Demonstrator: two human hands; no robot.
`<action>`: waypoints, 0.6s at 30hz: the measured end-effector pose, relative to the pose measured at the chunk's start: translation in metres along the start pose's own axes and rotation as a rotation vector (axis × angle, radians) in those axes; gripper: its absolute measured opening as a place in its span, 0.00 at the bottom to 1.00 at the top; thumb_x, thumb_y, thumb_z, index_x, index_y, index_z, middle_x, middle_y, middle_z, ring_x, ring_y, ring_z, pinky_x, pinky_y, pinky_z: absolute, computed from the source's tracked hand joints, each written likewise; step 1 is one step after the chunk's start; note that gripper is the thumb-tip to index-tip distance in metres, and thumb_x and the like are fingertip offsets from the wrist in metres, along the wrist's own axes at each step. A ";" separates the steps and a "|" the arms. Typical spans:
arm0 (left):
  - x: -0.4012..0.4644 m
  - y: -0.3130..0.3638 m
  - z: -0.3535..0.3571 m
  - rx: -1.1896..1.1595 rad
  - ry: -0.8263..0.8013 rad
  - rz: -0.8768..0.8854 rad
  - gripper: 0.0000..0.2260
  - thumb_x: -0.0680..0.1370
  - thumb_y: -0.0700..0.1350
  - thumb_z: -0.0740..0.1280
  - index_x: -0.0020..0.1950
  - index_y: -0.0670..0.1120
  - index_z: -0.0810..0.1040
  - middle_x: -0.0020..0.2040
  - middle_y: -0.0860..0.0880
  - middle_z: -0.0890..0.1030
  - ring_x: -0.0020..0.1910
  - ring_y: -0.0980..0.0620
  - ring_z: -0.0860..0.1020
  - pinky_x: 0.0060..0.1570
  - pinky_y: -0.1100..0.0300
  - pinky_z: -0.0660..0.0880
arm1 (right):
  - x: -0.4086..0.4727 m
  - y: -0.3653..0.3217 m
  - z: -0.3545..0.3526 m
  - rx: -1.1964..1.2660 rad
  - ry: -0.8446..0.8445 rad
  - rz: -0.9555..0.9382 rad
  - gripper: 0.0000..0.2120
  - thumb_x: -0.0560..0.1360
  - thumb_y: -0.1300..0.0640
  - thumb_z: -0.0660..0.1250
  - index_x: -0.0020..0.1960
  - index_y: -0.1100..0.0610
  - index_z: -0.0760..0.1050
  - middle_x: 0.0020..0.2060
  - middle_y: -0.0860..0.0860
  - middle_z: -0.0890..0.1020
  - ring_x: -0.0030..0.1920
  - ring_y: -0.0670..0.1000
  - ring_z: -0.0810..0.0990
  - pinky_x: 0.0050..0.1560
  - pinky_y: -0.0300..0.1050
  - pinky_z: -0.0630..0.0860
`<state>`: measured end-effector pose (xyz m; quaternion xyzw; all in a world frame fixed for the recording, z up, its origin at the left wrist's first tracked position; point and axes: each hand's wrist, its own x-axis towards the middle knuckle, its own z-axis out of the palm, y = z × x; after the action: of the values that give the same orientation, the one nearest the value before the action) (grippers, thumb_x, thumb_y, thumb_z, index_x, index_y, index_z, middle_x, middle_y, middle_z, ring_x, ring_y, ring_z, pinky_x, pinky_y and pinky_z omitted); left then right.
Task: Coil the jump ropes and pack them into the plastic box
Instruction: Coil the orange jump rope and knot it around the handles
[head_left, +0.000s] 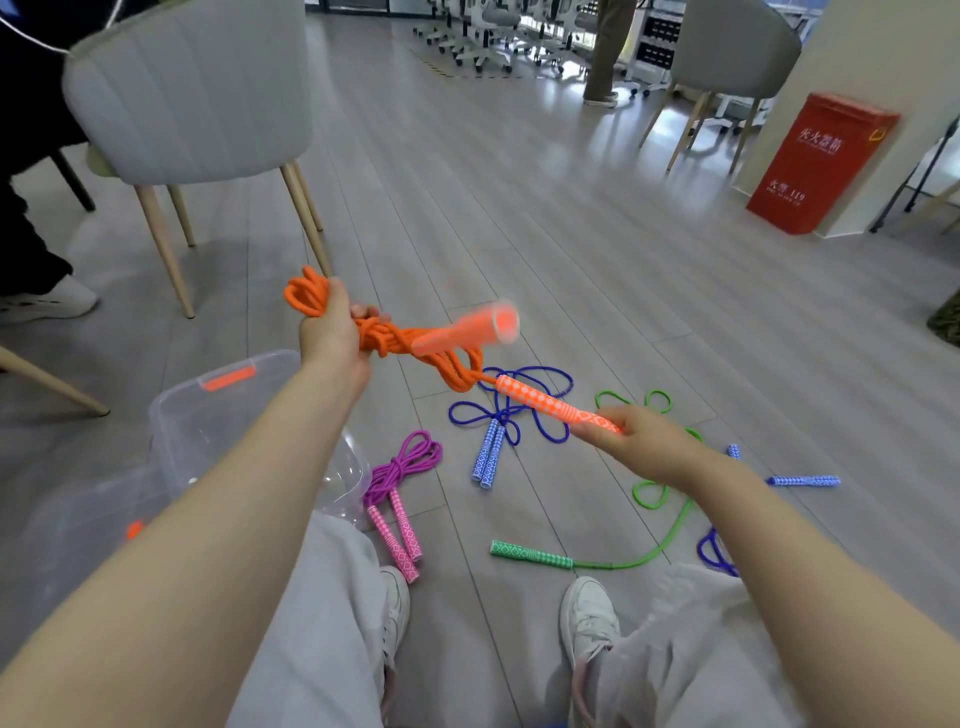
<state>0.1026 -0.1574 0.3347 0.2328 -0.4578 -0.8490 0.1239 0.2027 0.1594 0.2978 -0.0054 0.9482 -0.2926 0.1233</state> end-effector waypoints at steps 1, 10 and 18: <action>-0.004 0.000 0.003 0.011 -0.021 0.015 0.17 0.82 0.50 0.60 0.34 0.46 0.66 0.18 0.54 0.69 0.21 0.55 0.75 0.26 0.61 0.70 | 0.003 0.000 0.002 -0.005 -0.014 0.009 0.24 0.74 0.32 0.61 0.36 0.53 0.69 0.29 0.48 0.70 0.30 0.48 0.67 0.36 0.46 0.64; -0.012 -0.008 0.016 0.210 -0.246 0.105 0.17 0.81 0.51 0.62 0.35 0.46 0.66 0.32 0.39 0.73 0.21 0.52 0.74 0.21 0.65 0.62 | 0.019 -0.009 0.020 0.067 -0.120 0.077 0.17 0.77 0.39 0.63 0.47 0.53 0.79 0.37 0.46 0.80 0.36 0.45 0.75 0.37 0.39 0.68; -0.021 -0.027 0.042 0.423 -0.357 0.119 0.14 0.81 0.49 0.62 0.37 0.46 0.68 0.28 0.46 0.71 0.25 0.51 0.72 0.20 0.68 0.63 | 0.046 -0.061 0.038 0.438 -0.037 -0.063 0.32 0.72 0.40 0.70 0.72 0.45 0.63 0.66 0.45 0.71 0.66 0.47 0.71 0.65 0.48 0.71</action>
<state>0.0996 -0.1033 0.3378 0.0729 -0.6522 -0.7535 0.0394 0.1638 0.0842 0.2906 -0.0133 0.8590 -0.4952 0.1296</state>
